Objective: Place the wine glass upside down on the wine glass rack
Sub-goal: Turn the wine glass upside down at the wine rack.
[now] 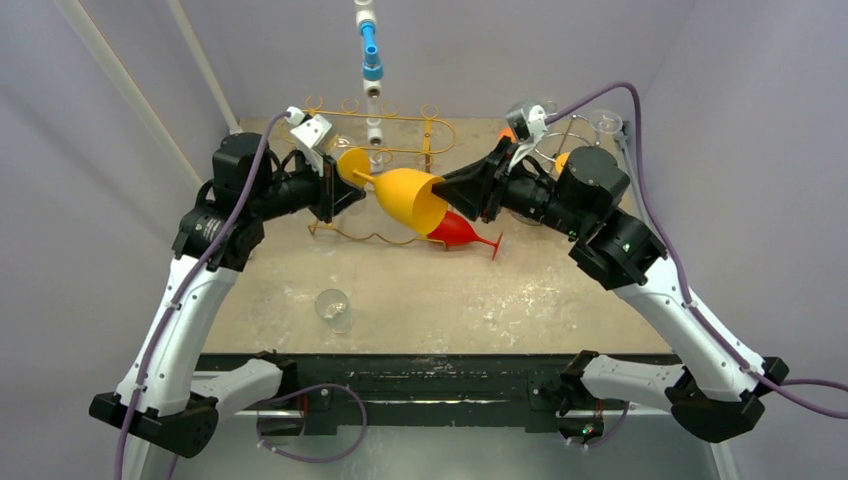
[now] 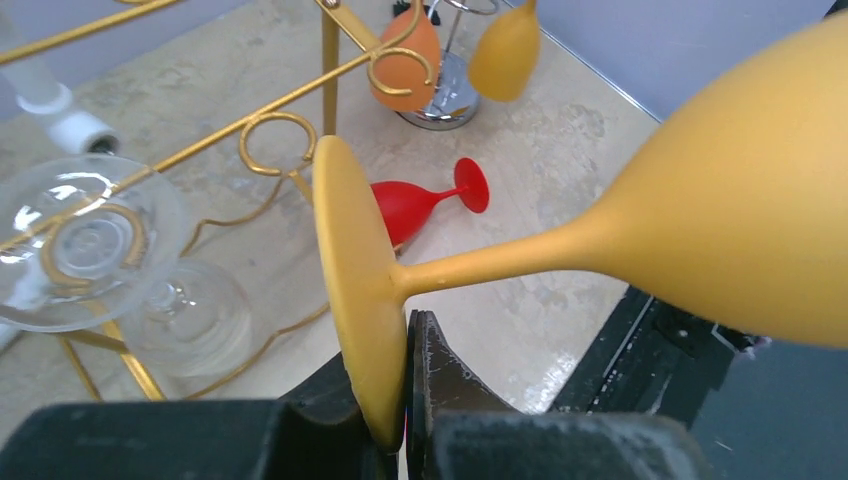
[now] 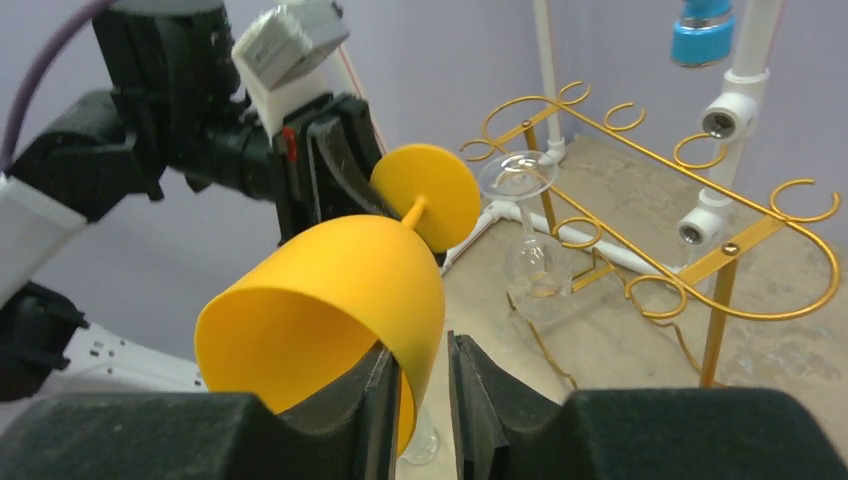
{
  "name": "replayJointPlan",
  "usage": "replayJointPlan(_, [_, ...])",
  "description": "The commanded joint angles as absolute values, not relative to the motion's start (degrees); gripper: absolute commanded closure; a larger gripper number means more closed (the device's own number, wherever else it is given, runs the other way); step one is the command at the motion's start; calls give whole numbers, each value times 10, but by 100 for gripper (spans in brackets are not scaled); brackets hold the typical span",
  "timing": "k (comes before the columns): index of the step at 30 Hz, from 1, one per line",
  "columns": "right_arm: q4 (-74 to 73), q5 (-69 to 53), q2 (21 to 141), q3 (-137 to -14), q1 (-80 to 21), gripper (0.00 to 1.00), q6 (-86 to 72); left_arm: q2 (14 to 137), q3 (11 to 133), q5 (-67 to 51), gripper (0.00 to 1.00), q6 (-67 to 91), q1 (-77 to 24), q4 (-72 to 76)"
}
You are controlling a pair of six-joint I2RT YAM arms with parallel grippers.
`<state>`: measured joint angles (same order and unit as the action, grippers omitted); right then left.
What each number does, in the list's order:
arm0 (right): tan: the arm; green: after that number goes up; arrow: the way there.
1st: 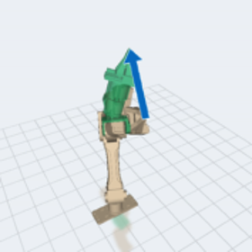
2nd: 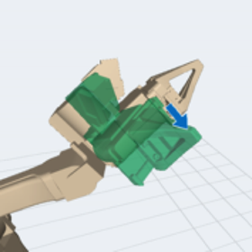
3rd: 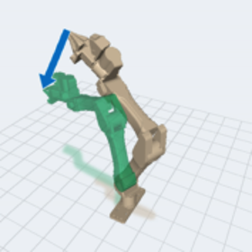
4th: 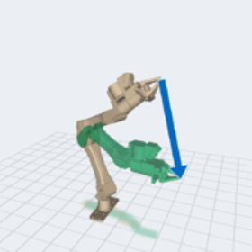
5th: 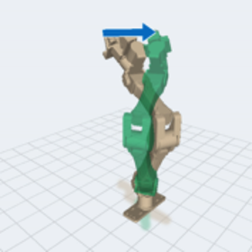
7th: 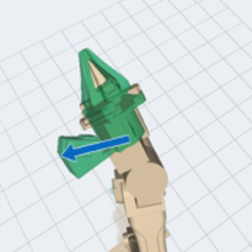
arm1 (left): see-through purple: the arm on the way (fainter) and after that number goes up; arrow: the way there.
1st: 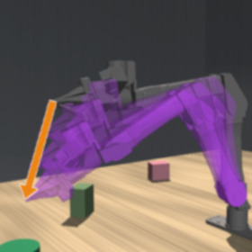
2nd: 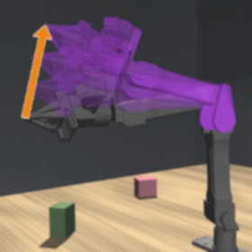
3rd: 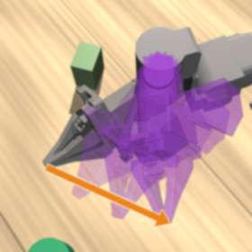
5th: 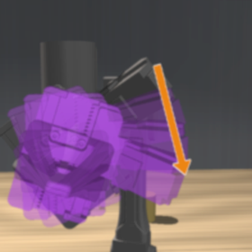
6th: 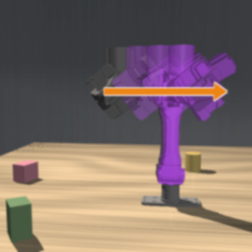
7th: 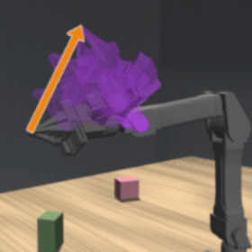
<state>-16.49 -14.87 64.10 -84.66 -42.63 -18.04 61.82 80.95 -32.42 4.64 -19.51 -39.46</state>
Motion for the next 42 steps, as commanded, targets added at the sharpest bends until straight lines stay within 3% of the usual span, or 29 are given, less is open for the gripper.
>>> replayJointPlan(1, [-178,-198,613,-816,-431,57,-185,598,860,-314,100,-38,-199,-385])
replayJointPlan(3, [-213,-202,601,-805,-431,5,-181,585,863,-313,100,-96,-199,-386])
replayJointPlan(4, [-225,-216,595,-802,-430,2,-176,575,862,-316,100,-128,-199,-384])
replayJointPlan(11, [-349,-223,574,-840,-430,1,-122,462,774,-392,100,-465,-199,-319])
replayJointPlan(18, [-277,-257,566,-816,-430,1,-134,429,738,-463,100,-724,-199,-333])
replayJointPlan(24, [-126,-321,608,-741,-451,1,-199,428,728,-489,100,-752,-199,-290])
replayJointPlan(42, [192,-203,687,-607,-628,1,-197,427,697,-500,100,-854,-199,-294])
